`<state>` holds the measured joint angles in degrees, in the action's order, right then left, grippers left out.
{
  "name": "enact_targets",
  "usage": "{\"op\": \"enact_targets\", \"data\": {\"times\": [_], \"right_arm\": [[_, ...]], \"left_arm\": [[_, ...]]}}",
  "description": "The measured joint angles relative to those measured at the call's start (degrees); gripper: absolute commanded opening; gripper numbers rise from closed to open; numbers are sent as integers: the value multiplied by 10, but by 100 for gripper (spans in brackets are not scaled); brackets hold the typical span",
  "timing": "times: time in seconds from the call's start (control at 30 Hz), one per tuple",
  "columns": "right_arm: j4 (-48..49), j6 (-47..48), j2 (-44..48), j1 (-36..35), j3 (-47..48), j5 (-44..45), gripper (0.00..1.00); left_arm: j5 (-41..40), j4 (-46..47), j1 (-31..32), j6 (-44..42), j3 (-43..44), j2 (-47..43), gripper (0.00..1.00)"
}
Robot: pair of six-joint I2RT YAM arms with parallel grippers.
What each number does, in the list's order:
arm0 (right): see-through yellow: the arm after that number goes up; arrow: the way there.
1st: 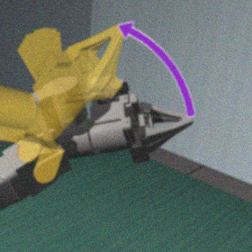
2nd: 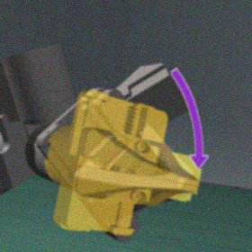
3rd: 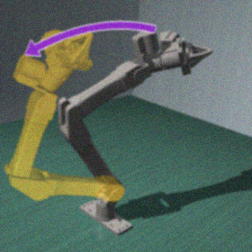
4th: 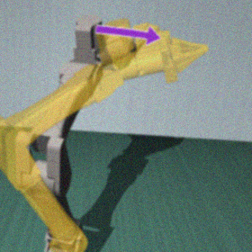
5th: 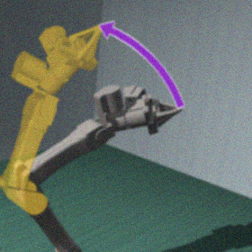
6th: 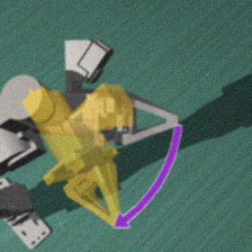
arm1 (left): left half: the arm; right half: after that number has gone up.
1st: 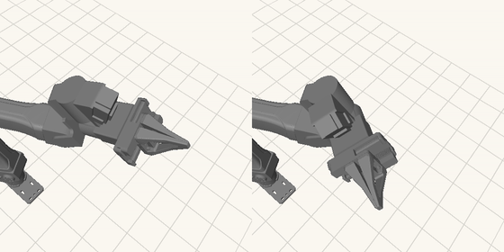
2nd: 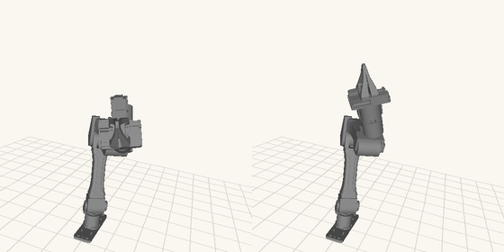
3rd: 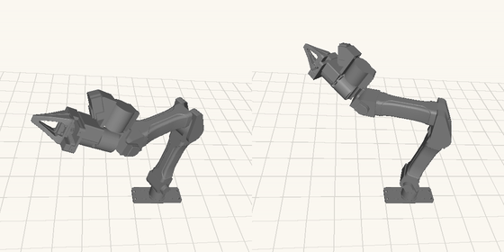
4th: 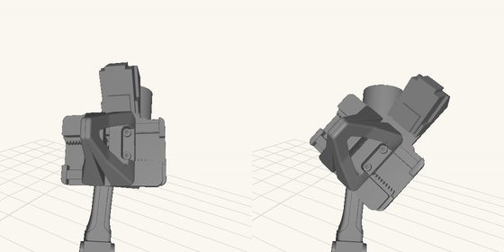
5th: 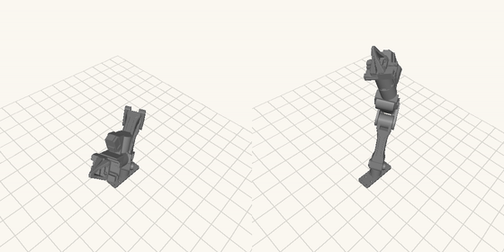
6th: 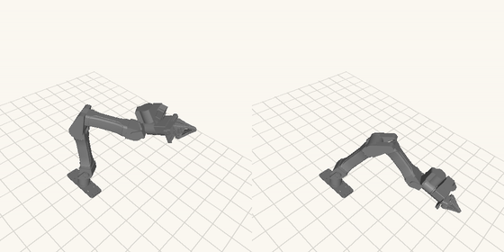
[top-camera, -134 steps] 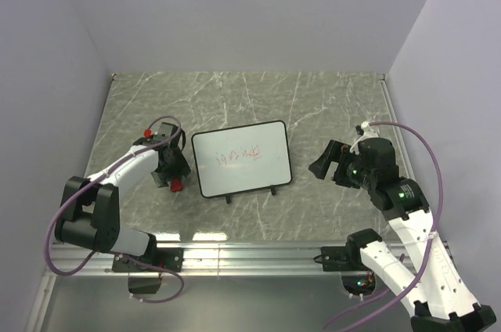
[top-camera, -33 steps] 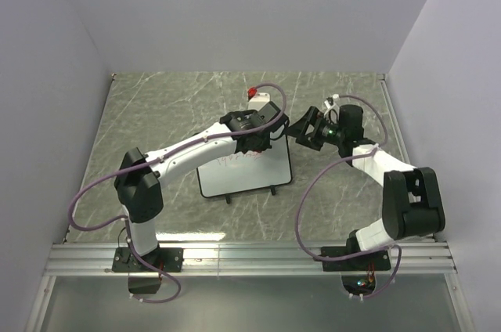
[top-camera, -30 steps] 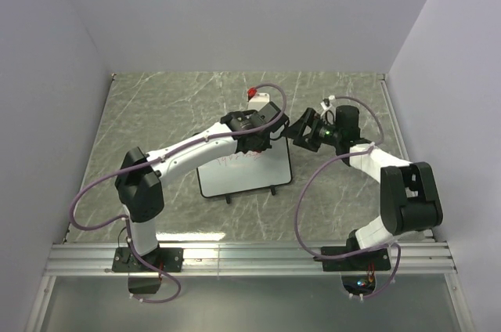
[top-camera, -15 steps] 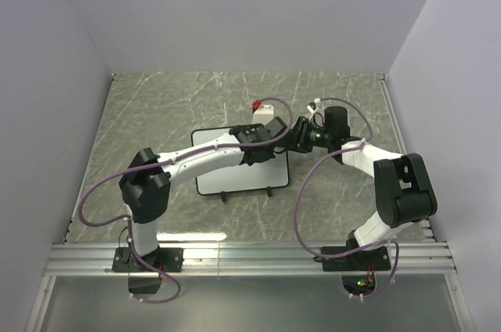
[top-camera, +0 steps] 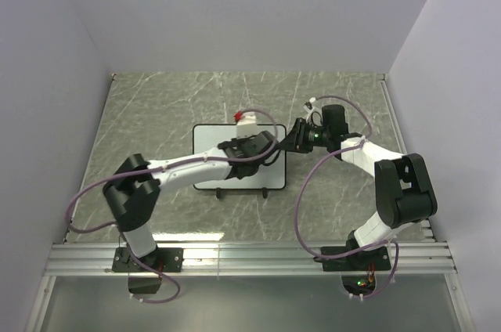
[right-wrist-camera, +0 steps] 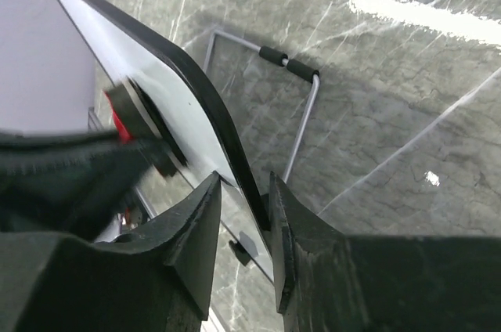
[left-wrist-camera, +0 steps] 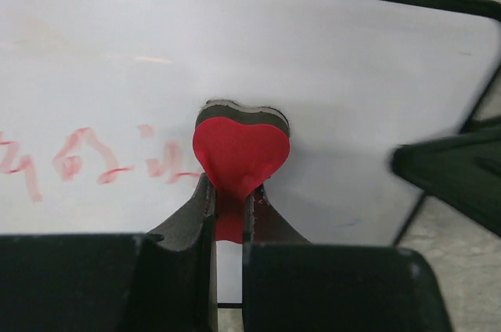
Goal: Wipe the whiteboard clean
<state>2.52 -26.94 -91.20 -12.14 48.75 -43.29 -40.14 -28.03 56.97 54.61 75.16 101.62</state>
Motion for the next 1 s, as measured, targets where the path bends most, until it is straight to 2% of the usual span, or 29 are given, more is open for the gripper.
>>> {"op": "enact_targets", "data": {"times": [0.1, 0.27, 0.4, 0.5, 0.67, 0.87, 1.0], "right_arm": [[-6, 3, 0, -1, 0, -4, 0], [-29, 6, 0, -6, 5, -21, 0], [-40, 10, 0, -8, 8, -29, 0], [-43, 13, 0, -8, 8, -32, 0], [-48, 17, 2, -8, 8, -32, 0], [-53, 22, 2, -9, 8, -30, 0], [-55, 25, 2, -9, 8, -29, 0]], "left_arm": [[4, 22, -30, 3, -70, -56, 0], [3, 43, -121, -5, -166, -144, 0], [-3, 48, -161, -19, -196, -167, 0], [-1, 58, -165, -36, -196, -167, 0], [2, 59, -148, -60, -172, -144, 0], [16, 56, -54, -75, -27, -35, 0], [44, 68, -5, -74, 24, 12, 0]]}}
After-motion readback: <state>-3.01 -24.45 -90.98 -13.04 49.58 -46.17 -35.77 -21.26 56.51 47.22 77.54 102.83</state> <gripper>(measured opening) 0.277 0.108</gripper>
